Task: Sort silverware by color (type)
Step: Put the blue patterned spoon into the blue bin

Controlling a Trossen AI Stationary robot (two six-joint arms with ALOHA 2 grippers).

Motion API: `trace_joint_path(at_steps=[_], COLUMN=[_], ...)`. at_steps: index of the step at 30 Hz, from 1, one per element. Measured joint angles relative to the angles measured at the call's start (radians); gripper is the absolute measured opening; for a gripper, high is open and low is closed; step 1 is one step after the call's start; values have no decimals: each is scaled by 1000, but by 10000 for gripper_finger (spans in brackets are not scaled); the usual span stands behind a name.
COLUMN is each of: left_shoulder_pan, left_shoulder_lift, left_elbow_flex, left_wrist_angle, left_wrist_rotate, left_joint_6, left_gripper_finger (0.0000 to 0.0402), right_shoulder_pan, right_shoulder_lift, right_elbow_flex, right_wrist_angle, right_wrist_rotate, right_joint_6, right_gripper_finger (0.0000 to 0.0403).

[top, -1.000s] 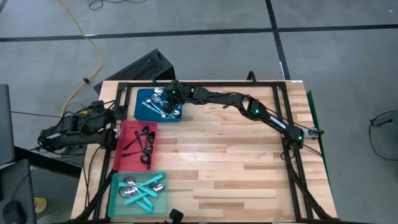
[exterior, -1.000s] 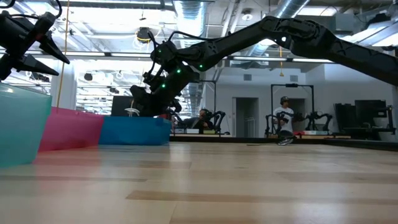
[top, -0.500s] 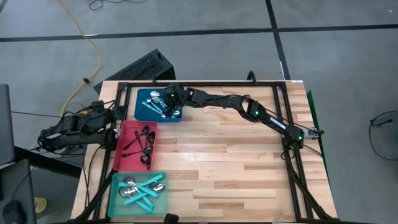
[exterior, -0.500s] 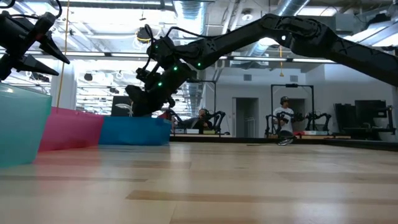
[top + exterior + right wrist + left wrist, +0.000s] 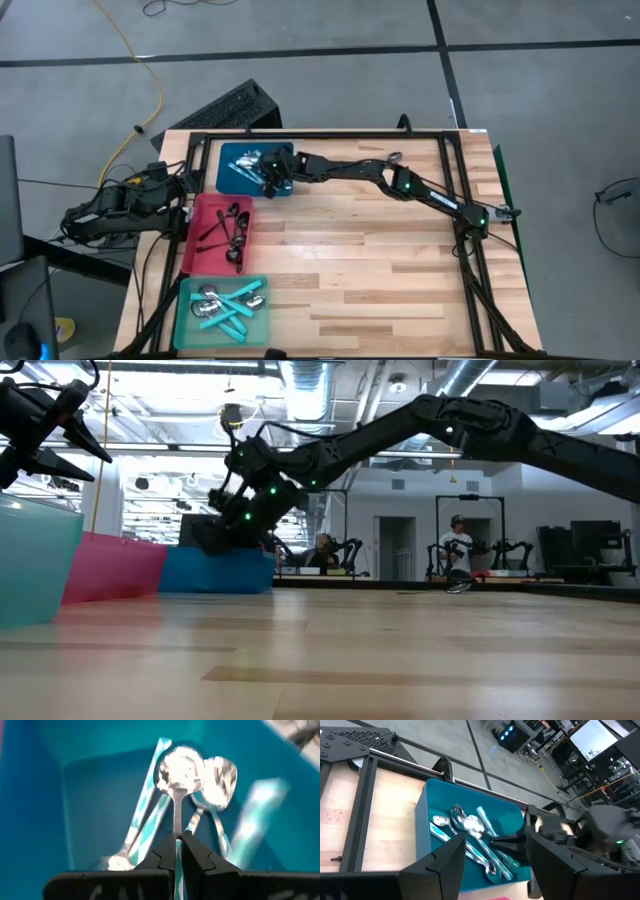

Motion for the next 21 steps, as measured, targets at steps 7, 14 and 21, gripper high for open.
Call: trace_joint_path(at_steps=[7,14,21], left_shoulder_pan=[0,0,0], left_shoulder_lift=[0,0,0], left_elbow_flex=[0,0,0], left_wrist_angle=[1,0,0], left_wrist_rotate=[2,3,3], left_joint_6=[0,0,0], left_gripper_finger=[194,194,194], right_shoulder_pan=[-7,-6,-6], right_shoulder_lift=[3,4,6], right_elbow_flex=[-2,-2,-2], right_wrist_angle=[-3,-7,-12], right_wrist_rotate=[-4,-6,-7], right_joint_6=[35,39,48], right_gripper_finger=[33,42,62])
